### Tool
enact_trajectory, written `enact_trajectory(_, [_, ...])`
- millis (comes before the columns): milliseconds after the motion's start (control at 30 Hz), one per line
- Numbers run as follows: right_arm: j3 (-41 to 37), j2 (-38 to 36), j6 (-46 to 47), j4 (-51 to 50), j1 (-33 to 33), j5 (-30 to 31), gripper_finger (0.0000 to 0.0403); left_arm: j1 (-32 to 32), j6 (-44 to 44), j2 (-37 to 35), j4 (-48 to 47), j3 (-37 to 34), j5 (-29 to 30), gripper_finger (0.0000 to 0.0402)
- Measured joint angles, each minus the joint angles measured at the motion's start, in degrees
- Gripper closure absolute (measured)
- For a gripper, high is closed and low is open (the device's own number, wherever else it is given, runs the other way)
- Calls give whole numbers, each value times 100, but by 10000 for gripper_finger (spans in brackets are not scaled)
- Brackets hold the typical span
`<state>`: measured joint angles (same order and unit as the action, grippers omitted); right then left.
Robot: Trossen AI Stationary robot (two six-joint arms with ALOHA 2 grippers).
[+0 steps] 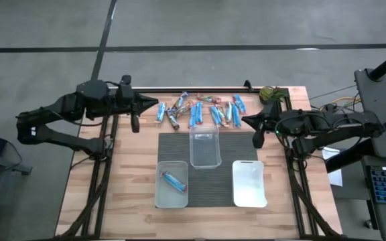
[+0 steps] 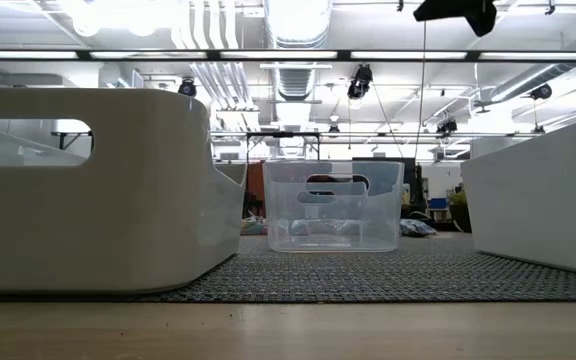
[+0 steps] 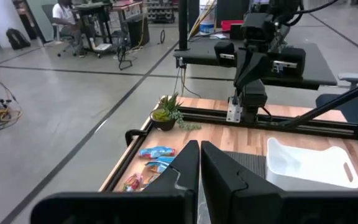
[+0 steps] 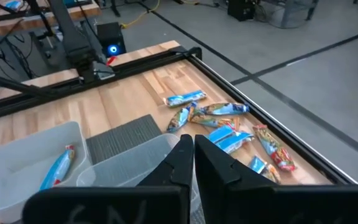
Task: Pick and place Granola Bars by type
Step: Put the orange granola bar into the white bin
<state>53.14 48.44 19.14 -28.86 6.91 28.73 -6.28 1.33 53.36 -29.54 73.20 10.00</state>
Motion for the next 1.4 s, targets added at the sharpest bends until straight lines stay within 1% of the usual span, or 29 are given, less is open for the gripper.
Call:
enact_trajectory(133, [-23, 1, 19, -51, -156, 0, 394, 0, -79, 0, 506, -327, -36, 401])
enact_trajectory(333, [-23, 5, 19, -81, -466, -2, 394, 0, -129, 0, 932, -601, -45, 401])
enact_trajectory(600, [-23, 10, 83, -92, -970, 3, 394, 0, -171, 9, 953, -617, -40, 401])
enact_trajectory(700, [-23, 63, 368, -96, -1242, 207, 394, 0, -176, 7, 953, -617, -36, 401])
enact_trajectory(1133, [-23, 572, 424, -94, -2467, 248, 394, 0, -180, 9, 948, -617, -31, 401])
enact_trajectory(1400, [-23, 615, 401, -98, -2838, -236, 394, 0, -178, 9, 946, -617, -21, 401])
